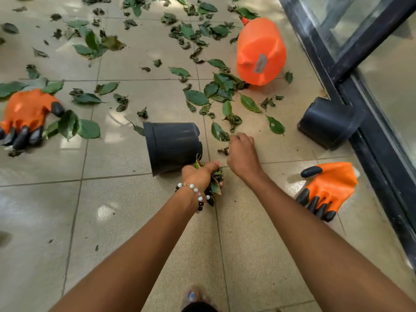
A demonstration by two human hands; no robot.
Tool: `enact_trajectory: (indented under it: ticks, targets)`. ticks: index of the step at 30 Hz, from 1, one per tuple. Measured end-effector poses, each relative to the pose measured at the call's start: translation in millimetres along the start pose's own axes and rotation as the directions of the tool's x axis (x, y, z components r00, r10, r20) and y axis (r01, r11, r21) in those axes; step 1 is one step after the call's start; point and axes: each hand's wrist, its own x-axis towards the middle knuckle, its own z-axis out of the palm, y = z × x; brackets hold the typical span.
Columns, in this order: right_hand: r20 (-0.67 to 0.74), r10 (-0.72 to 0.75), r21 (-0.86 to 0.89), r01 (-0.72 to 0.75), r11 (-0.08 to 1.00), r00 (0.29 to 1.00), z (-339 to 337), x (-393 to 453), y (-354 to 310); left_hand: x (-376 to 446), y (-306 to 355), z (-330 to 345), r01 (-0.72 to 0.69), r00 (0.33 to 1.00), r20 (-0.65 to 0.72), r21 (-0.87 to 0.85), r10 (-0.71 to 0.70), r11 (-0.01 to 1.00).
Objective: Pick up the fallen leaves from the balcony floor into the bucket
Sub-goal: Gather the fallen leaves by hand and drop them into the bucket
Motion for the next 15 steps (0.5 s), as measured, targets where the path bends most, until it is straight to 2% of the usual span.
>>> enact_trajectory:
  ticks: [2,4,7,9,10,15]
  targets:
    - [-0.108,-0.060,0.026,0.063,0.998,0.992,2,-4,-12,-1,-1,-2,-0.013,1.000,-0.015,0.012,0.013,1.000]
    - [-0.117,-0.129,0.056,0.136,0.989,0.985,1,0,-20,-2,-3,-6,-0.018,0.999,-0.032,0.031,0.019,0.999]
    - [0.106,-0.220,0.019,0.219,0.976,0.970,-1,13,-27,-6,-2,-12,-0.010,0.999,-0.044,0.048,0.013,0.999]
    - [0.278,-0.185,-0.083,0.216,0.973,0.942,-2,16,-24,-8,-1,-15,-0.012,0.999,-0.046,0.048,0.014,0.999]
    - [0.317,-0.168,-0.123,0.216,0.969,0.933,-2,16,-21,-8,-1,-16,-0.011,0.999,-0.044,0.051,0.013,0.999]
    - [0.205,-0.254,-0.192,0.293,0.937,0.945,7,-9,-6,-12,3,-25,-0.015,0.999,-0.034,0.077,0.018,0.997]
